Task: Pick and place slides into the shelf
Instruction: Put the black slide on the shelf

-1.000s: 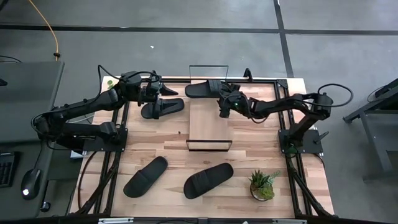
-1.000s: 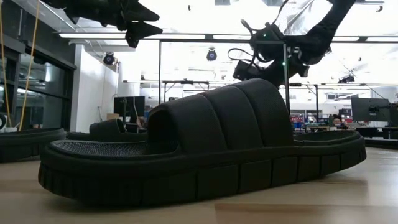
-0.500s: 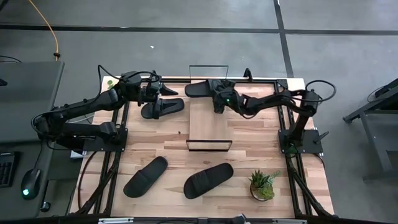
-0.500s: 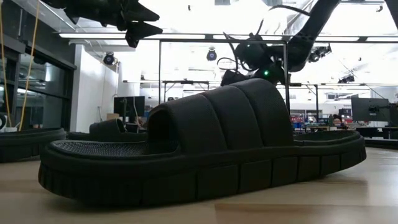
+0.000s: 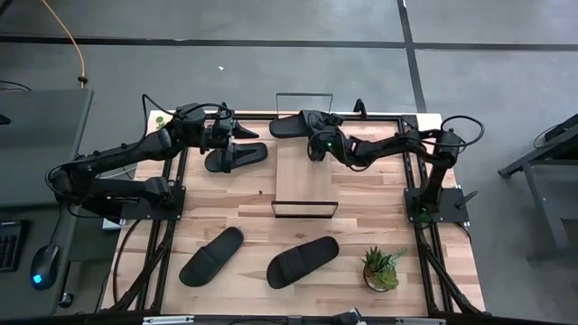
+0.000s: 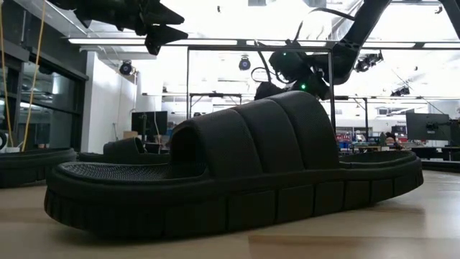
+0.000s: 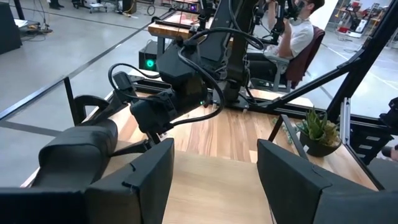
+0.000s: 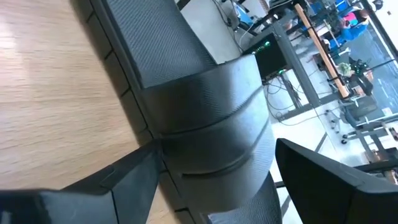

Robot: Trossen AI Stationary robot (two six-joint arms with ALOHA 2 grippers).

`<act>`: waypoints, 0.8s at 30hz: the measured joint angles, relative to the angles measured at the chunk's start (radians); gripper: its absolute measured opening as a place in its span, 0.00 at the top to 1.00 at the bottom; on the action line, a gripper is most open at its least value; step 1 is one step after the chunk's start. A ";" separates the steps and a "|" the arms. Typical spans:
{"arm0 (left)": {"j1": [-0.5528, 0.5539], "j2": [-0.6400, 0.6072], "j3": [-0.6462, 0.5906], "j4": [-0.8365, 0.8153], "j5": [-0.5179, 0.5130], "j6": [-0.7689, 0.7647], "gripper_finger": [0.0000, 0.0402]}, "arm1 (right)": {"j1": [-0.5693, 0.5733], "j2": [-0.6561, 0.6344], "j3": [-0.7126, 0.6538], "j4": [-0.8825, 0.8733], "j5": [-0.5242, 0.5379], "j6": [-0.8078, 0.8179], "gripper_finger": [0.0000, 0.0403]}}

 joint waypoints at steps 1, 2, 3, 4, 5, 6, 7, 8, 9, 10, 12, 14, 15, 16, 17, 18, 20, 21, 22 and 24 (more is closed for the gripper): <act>0.000 0.000 0.000 0.000 0.000 0.000 0.47 | 0.002 0.000 0.000 0.000 -0.007 -0.001 0.25; 0.000 0.000 0.000 -0.001 0.000 0.000 0.47 | 0.004 0.000 0.000 0.000 -0.017 0.000 0.25; 0.000 0.000 0.000 -0.001 0.000 0.000 0.47 | 0.006 0.000 0.000 0.001 -0.022 0.000 0.25; 0.000 0.000 0.000 -0.001 0.000 0.000 0.47 | 0.010 0.000 0.000 0.002 -0.026 0.000 0.25; 0.000 0.000 0.000 -0.003 0.000 0.000 0.47 | 0.014 0.000 0.000 0.001 -0.028 0.000 0.25; 0.000 0.000 0.000 -0.005 0.000 0.000 0.47 | 0.019 0.000 0.000 0.001 -0.029 -0.001 0.25; 0.000 0.000 0.000 -0.007 0.000 0.000 0.47 | 0.024 0.000 0.000 0.001 -0.031 -0.002 0.25; 0.000 0.000 0.000 -0.009 0.000 0.000 0.47 | 0.029 0.000 0.000 0.001 -0.033 -0.002 0.25; 0.000 0.000 0.000 -0.009 0.000 0.000 0.47 | 0.035 0.000 0.000 0.001 -0.034 -0.004 0.25; 0.000 0.000 0.000 -0.008 0.000 0.000 0.47 | 0.041 -0.001 0.000 0.000 -0.034 -0.004 0.25; 0.000 0.000 0.000 -0.009 0.000 0.000 0.47 | 0.055 -0.004 0.000 0.003 -0.017 -0.014 0.25; 0.000 0.000 0.000 -0.009 0.000 0.000 0.47 | 0.068 -0.010 0.000 -0.001 0.030 -0.051 0.25; 0.000 0.000 0.000 -0.008 0.000 0.000 0.47 | 0.075 -0.011 0.000 0.003 0.059 -0.064 0.25; 0.000 0.000 0.000 -0.009 0.000 0.000 0.47 | 0.081 -0.016 0.000 0.000 0.087 -0.076 0.25; 0.000 0.000 0.000 -0.009 0.000 0.001 0.47 | 0.085 -0.022 0.000 -0.009 0.105 -0.082 0.25; 0.000 0.000 0.000 -0.008 0.000 0.001 0.47 | 0.088 -0.029 0.000 -0.006 0.113 -0.079 0.25; 0.000 0.000 0.000 -0.009 0.000 0.005 0.47 | 0.093 -0.054 0.000 -0.013 0.115 -0.063 0.25; 0.000 0.000 0.000 -0.009 -0.001 0.005 0.47 | 0.095 -0.067 0.000 -0.016 0.114 -0.053 0.25; 0.000 0.000 0.000 -0.009 -0.001 0.005 0.47 | 0.098 -0.081 0.000 -0.022 0.116 -0.052 0.25; 0.000 0.000 0.000 -0.012 -0.002 0.006 0.47 | 0.101 -0.117 0.000 -0.041 0.124 -0.050 0.25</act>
